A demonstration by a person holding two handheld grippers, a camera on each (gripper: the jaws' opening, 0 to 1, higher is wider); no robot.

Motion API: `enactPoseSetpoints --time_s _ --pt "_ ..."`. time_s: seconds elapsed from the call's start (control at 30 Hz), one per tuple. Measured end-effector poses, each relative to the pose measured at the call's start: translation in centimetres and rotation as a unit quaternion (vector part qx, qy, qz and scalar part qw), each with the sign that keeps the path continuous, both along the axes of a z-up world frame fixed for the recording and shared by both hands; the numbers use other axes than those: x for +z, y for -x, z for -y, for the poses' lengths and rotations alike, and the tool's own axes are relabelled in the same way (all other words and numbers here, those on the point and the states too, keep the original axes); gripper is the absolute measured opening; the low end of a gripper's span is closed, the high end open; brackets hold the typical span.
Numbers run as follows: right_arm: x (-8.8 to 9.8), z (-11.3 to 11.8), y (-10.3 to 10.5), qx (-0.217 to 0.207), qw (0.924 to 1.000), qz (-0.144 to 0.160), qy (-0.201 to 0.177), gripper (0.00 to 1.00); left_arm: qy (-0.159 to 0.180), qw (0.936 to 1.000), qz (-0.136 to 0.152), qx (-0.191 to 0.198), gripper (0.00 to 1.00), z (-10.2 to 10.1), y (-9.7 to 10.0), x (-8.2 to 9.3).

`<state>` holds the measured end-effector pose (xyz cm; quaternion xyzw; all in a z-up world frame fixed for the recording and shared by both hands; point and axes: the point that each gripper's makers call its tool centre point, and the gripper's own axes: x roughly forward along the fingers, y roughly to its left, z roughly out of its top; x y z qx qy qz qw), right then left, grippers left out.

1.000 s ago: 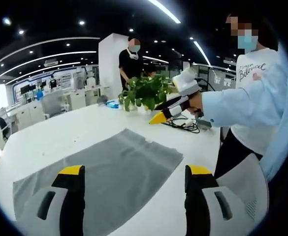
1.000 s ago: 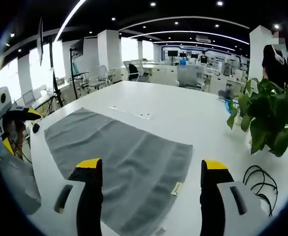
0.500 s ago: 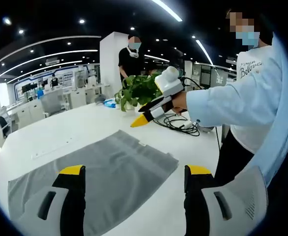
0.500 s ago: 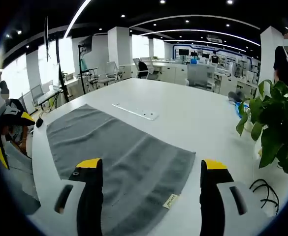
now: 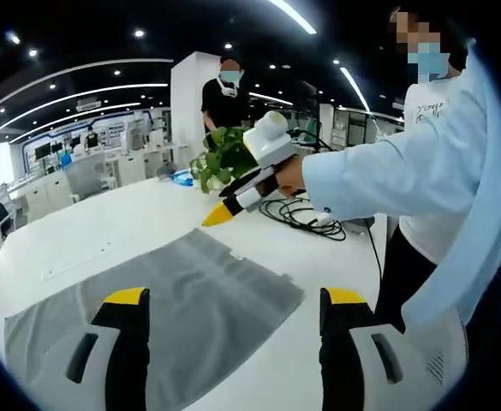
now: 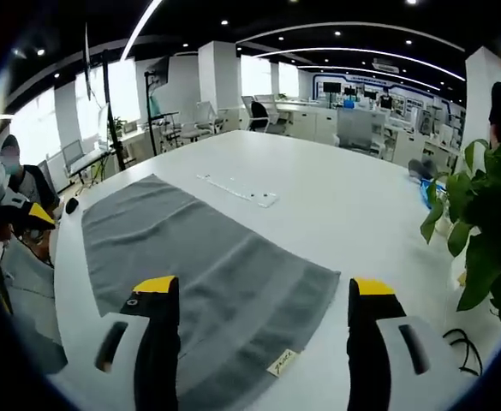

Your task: Fold the towel on the table until its edges align and the towel forms a compact rectangular stack.

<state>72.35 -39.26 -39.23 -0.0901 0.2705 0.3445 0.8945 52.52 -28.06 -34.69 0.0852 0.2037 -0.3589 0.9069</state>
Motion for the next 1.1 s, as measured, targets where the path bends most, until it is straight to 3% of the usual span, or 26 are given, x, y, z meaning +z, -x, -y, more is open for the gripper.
enactPoseSetpoints --time_s 0.4,0.83,1.1 --pt "-0.6 0.6 -1.6 0.001 0.9999 -0.009 -0.003 0.80 -0.005 0.9996 0.008 -0.028 0.84 3.5 -0.6 -0.7" --pt "-2.9 2.0 -4.0 -0.001 0.9996 -0.025 0.008 0.77 -0.001 0.9984 0.010 -0.056 0.78 6.9 -1.8 -3.0" --pt "-3.5 2.4 -4.4 -0.004 0.9994 -0.032 0.013 0.75 -0.008 0.9979 -0.007 -0.064 0.78 8.2 -2.6 -5.1"
